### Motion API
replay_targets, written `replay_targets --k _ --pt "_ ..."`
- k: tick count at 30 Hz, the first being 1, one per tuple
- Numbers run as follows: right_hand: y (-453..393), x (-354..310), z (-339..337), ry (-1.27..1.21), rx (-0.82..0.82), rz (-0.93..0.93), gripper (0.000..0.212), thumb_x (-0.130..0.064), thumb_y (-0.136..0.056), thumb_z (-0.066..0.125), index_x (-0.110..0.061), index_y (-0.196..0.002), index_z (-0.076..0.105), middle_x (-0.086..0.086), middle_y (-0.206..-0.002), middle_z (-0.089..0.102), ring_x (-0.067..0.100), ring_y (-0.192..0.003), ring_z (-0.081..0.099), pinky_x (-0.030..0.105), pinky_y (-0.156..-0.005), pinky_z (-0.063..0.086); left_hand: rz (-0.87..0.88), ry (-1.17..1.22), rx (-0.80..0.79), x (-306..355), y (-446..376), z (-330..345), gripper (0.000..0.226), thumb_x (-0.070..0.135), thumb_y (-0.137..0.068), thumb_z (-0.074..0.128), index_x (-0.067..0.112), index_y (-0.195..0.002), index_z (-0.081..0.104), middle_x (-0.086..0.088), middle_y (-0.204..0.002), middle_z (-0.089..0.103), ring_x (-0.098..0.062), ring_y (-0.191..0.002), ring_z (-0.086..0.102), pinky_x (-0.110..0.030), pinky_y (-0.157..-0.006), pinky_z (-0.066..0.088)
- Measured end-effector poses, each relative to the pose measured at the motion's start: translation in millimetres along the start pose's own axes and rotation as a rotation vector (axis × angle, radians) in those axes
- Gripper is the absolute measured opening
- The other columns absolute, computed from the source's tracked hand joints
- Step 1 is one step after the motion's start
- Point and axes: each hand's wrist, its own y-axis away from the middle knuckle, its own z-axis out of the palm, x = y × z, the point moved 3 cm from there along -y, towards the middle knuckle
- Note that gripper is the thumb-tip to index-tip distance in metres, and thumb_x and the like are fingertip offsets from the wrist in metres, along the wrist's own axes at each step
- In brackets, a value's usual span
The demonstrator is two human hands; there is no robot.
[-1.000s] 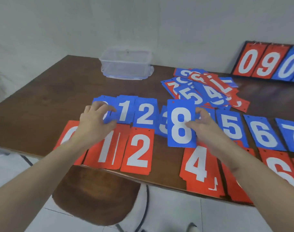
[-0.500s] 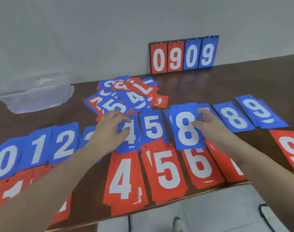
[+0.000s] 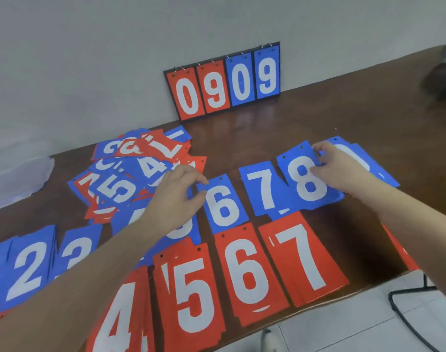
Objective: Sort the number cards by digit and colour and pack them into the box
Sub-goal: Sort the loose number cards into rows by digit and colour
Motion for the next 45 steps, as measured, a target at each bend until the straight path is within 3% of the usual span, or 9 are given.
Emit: replay_targets --k 3,7,13,19,26,30,37,41,45 --pt "-4 8 3 0.148 0.005 -0.054 0.068 -0.014 -0.092 0.062 -0.022 -0.153 0.033 0.001 -0.116 0.059 0.025 -0.104 0.057 0.036 -0.081 0.048 -0.010 0.003 0.000 6 -10 7 0.018 0.019 -0.092 0.068 0.026 -0.109 0.066 0.009 -0.119 0.054 -0.014 -0.115 0.048 -0.029 -0.099 0.037" --pt "-8 7 5 0.237 0.109 -0.184 0.074 -0.016 -0.087 0.068 -0.025 -0.152 0.034 0.005 -0.136 0.052 0.029 -0.128 0.043 0.043 -0.104 0.042 -0.043 -0.010 0.008 11 -20 11 0.017 0.018 -0.093 0.068 0.025 -0.109 0.067 0.010 -0.120 0.052 -0.012 -0.113 0.047 -0.032 -0.099 0.042" --pt "-25 -30 26 0.139 0.038 -0.408 0.054 -0.027 -0.094 0.065 -0.029 -0.144 0.045 -0.005 -0.124 0.058 0.016 -0.113 0.042 0.030 -0.090 0.038 -0.151 -0.038 0.031 -5 -14 2 0.021 0.019 -0.094 0.066 0.023 -0.114 0.066 0.010 -0.123 0.052 -0.009 -0.115 0.043 -0.027 -0.100 0.033" --pt "-40 -96 73 0.100 -0.074 -0.573 0.041 -0.030 -0.095 0.063 -0.027 -0.135 0.054 -0.006 -0.116 0.060 0.016 -0.104 0.049 0.034 -0.093 0.045 -0.314 -0.053 0.071 -55 6 -28 0.025 0.017 -0.094 0.065 0.022 -0.118 0.064 0.004 -0.128 0.054 -0.019 -0.122 0.045 -0.028 -0.099 0.033" --pt "-54 -178 133 0.098 -0.175 -0.626 0.034 -0.033 -0.096 0.064 -0.029 -0.129 0.059 -0.009 -0.113 0.061 0.009 -0.104 0.052 0.026 -0.086 0.045 -0.452 -0.043 0.131 -139 25 -67 0.028 0.027 -0.094 0.065 0.027 -0.121 0.061 0.005 -0.130 0.057 -0.021 -0.128 0.046 -0.034 -0.105 0.038" --pt "-66 -218 166 0.117 -0.215 -0.632 0.029 -0.029 -0.096 0.062 -0.029 -0.125 0.063 -0.011 -0.110 0.057 0.012 -0.106 0.055 0.030 -0.088 0.051 -0.578 -0.057 0.123 -181 23 -78 0.044 0.042 -0.091 0.068 0.024 -0.129 0.058 0.004 -0.136 0.054 -0.021 -0.133 0.042 -0.041 -0.108 0.039" --pt "-87 -265 207 0.068 -0.154 -0.720 0.025 -0.024 -0.094 0.061 -0.028 -0.117 0.067 -0.007 -0.112 0.064 0.013 -0.109 0.055 0.029 -0.093 0.045 -0.674 0.010 0.063 -233 8 -91 0.088 0.078 -0.067 0.071 0.027 -0.135 0.052 0.002 -0.143 0.044 -0.020 -0.135 0.040 -0.035 -0.107 0.034" --pt "-109 -269 213 0.204 -0.063 -0.600 0.035 -0.041 -0.092 0.062 -0.028 -0.125 0.063 -0.001 -0.132 0.058 0.026 -0.127 0.046 0.040 -0.108 0.038 -0.708 0.060 -0.074 -243 7 -93 0.127 0.095 -0.037 0.063 0.029 -0.145 0.043 0.003 -0.147 0.035 -0.020 -0.135 0.043 -0.043 -0.110 0.042" --pt "-120 -262 220 0.249 -0.158 -0.429 0.067 -0.064 -0.084 0.069 -0.029 -0.139 0.051 0.000 -0.147 0.047 0.027 -0.138 0.037 0.046 -0.110 0.036 -0.722 0.065 -0.156 -250 2 -94 0.126 0.088 -0.036 0.076 0.026 -0.141 0.043 0.003 -0.142 0.036 -0.021 -0.133 0.043 -0.045 -0.107 0.046"
